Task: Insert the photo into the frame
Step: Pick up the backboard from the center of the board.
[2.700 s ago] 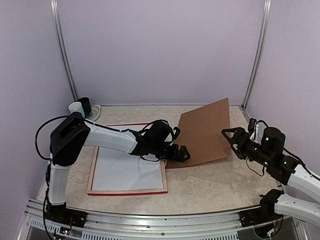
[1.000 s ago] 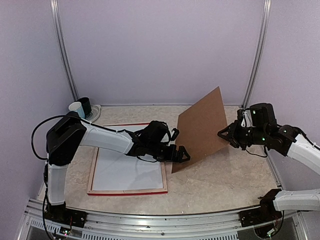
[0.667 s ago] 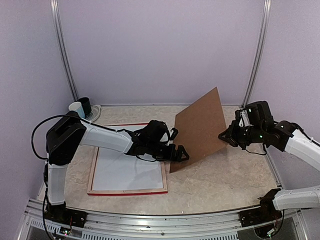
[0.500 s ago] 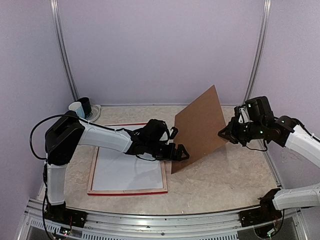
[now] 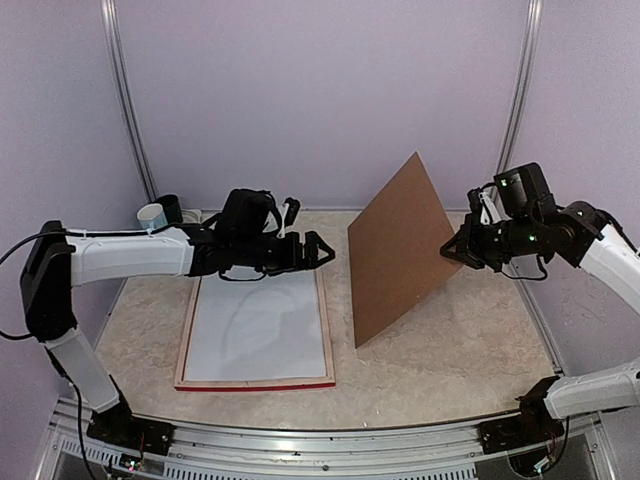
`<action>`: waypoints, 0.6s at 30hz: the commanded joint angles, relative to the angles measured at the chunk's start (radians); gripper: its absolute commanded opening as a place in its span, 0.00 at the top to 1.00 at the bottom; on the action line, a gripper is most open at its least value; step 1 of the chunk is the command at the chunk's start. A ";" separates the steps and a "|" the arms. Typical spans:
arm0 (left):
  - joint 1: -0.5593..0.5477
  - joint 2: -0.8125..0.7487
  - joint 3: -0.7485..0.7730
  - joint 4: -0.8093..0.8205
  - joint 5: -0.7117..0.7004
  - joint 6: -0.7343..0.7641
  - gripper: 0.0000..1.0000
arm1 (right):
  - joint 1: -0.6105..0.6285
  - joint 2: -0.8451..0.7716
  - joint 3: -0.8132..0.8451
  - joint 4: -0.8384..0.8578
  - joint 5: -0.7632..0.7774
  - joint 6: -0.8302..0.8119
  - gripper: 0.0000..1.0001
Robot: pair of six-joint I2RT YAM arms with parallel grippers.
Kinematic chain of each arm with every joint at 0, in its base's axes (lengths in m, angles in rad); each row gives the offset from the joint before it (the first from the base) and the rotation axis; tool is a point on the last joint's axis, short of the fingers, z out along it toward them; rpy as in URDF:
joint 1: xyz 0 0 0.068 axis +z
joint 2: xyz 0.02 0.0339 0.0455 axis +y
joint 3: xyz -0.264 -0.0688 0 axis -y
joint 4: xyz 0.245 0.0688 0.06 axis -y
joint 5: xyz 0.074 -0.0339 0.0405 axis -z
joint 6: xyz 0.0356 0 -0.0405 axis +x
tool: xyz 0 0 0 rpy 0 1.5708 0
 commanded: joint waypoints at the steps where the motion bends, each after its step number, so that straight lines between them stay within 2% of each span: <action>1: 0.103 -0.170 -0.152 -0.104 -0.117 -0.022 0.01 | 0.033 0.005 0.059 0.001 0.040 -0.069 1.00; 7: 0.330 -0.410 -0.368 -0.178 -0.164 -0.044 0.01 | 0.106 0.061 0.134 -0.047 0.123 -0.095 1.00; 13: 0.592 -0.486 -0.488 -0.233 -0.134 0.008 0.01 | 0.215 0.138 0.208 -0.065 0.226 -0.087 1.00; 18: 0.650 -0.488 -0.535 -0.222 -0.136 0.012 0.03 | 0.297 0.188 0.252 -0.058 0.272 -0.060 1.00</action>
